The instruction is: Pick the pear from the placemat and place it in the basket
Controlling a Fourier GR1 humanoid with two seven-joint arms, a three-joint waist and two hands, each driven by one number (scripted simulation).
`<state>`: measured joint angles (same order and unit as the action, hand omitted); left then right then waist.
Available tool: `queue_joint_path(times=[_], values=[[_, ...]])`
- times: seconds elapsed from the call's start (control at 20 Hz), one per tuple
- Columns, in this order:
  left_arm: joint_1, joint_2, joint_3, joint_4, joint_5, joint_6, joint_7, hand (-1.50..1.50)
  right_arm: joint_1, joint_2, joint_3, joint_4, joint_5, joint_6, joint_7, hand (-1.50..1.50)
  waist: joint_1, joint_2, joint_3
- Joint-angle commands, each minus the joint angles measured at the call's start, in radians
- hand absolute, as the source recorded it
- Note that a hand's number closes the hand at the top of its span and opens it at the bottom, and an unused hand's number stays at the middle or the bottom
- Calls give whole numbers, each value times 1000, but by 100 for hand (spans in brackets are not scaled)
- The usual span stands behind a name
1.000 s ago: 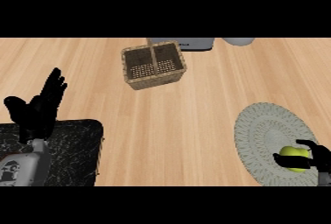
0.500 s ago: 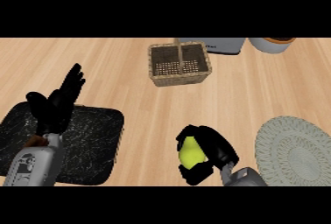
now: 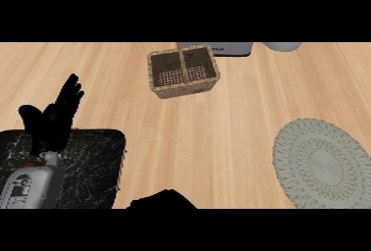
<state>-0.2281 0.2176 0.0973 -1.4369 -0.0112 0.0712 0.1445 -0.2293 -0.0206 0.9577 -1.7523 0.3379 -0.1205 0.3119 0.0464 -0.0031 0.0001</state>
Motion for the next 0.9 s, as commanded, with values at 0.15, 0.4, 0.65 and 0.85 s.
queue_joint_path(times=[0.15, 0.4, 0.65, 0.85], values=[[23, 22, 29, -31, 14, -4, 30, 0, -232, 18, 97, -142, 48, -211, 243, 150, -28, -3, -1], [14, -37, -27, -24, -34, 41, 21, 0, -320, 17, 48, -194, 44, -222, 384, 150, -31, -2, -2], [-5, -15, -10, -9, -32, 30, 13, 0, -571, 19, -114, -120, -91, -380, 505, 150, -11, 4, -2], [21, -16, 2, -5, 3, -4, -4, 0, -827, 20, -176, -10, -87, -460, 639, 150, -13, -1, -3]])
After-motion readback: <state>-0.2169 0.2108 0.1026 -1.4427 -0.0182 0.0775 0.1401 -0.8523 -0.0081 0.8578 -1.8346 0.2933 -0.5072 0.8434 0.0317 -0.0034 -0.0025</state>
